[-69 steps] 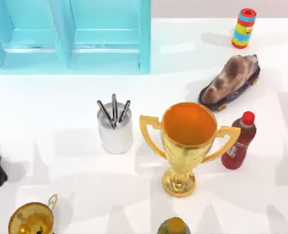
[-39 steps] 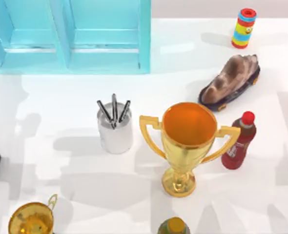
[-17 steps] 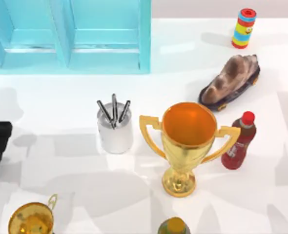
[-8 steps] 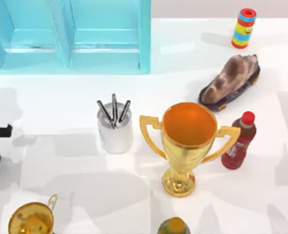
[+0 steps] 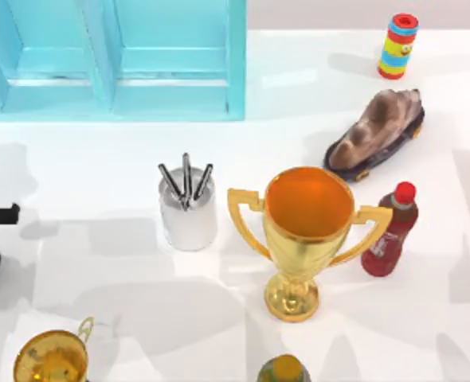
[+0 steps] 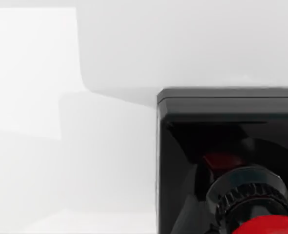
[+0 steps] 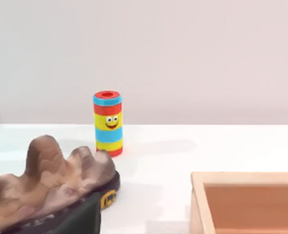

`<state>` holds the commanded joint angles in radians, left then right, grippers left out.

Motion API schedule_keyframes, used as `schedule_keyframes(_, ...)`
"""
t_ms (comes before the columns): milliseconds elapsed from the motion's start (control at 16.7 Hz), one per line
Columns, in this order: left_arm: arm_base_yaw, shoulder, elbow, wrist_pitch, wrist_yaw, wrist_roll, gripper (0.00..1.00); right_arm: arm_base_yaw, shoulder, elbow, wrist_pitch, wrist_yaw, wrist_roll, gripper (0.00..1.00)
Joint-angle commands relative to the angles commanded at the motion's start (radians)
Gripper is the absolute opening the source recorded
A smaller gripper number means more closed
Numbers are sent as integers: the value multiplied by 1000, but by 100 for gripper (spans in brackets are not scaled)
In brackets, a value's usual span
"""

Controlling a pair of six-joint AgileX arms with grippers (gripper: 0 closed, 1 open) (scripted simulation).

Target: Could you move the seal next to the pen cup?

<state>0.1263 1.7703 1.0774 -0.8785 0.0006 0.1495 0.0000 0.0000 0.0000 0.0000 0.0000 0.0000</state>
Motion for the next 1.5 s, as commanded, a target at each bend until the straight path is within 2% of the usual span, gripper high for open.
schedule_keyframes(300, -39, -3, 40, -38, 0, -35, 0, 0, 0, 0, 0, 0, 0, 100)
schedule_keyframes(480, -151, -10, 170, -170, -1, -141, 0, 0, 0, 0, 0, 0, 0, 100)
schedule_keyframes(720, -337, -25, 383, -427, 0, -332, 0, 0, 0, 0, 0, 0, 0, 100)
schedule_keyframes(900, -440, -44, 488, -538, 0, -439, 0, 0, 0, 0, 0, 0, 0, 100)
schedule_keyframes(1260, -457, -44, 510, -556, 1, -458, 0, 0, 0, 0, 0, 0, 0, 100)
schedule_keyframes(1500, -471, 72, 619, -548, 1, -461, 0, 0, 0, 0, 0, 0, 0, 100)
